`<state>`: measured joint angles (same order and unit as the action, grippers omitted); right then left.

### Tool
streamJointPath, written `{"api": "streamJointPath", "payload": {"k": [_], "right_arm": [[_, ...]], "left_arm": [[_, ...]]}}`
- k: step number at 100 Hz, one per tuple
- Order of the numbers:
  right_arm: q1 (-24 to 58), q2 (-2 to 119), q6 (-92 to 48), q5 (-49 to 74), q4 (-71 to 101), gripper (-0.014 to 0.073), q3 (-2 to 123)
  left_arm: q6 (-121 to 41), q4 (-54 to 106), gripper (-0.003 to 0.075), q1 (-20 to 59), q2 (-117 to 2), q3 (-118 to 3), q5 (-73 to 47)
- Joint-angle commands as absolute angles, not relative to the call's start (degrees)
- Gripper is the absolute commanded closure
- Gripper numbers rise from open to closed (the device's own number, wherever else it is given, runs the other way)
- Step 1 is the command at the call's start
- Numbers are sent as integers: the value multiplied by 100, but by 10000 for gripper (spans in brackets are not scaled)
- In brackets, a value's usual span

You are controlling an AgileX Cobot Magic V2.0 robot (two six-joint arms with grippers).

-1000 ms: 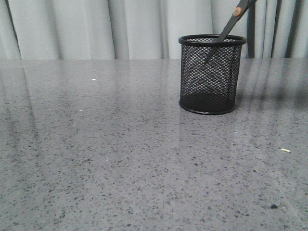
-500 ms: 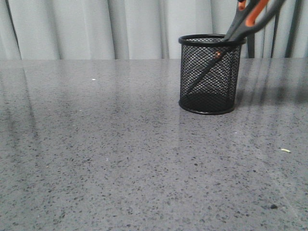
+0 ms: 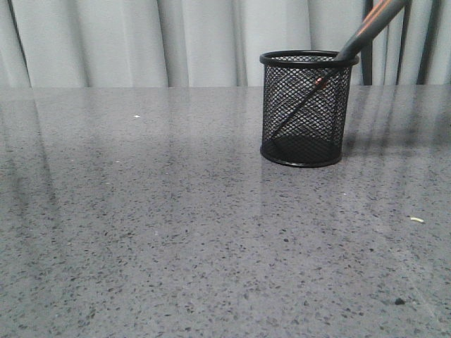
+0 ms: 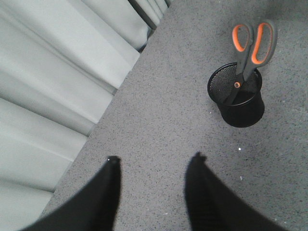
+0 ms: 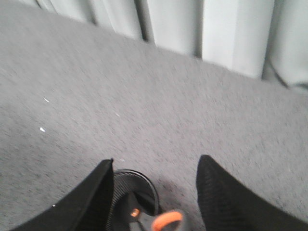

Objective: Put scissors into bucket

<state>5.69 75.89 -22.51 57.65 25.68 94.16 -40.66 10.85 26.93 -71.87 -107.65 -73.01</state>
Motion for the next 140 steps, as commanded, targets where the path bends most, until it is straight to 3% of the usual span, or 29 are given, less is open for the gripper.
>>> {"api": "streamJointPath", "payload": {"k": [1,5,22,43,59,70,80,107,140], "right_arm": [[532,7136,-2237,5382,2874,301,9616],[532,7014,-2237,5369,2909,342,9616],[544,6429,-2237,5224,3073,668,9234],[544,5022,-2237,3372,3073,656,7162],[544,3726,-2237,2044,3121,659,5402],[544,2918,-2237,1601,3121,659,4360],[544,2164,-2237,1452,3105,659,3643],[544,766,-2237,1463,3107,659,2096],[544,531,-2237,1678,3294,659,1681]], "left_arm": [[-3804,1213,645,2694,-6941,-10925,-6979],[-3719,1213,743,2694,-6883,-10925,-6963],[-3232,1202,740,2694,-6729,-10907,-6922],[-2637,1300,740,2694,-5865,-9634,-5501],[-2622,1376,740,2694,-4543,-7148,-3247],[-2611,1637,740,2694,-3612,-5142,-1461],[-2611,1971,740,2694,-2918,-3854,-528],[-2611,2278,740,2694,-1182,-1586,-214],[-2611,2534,740,2694,-312,-995,-224]]}}
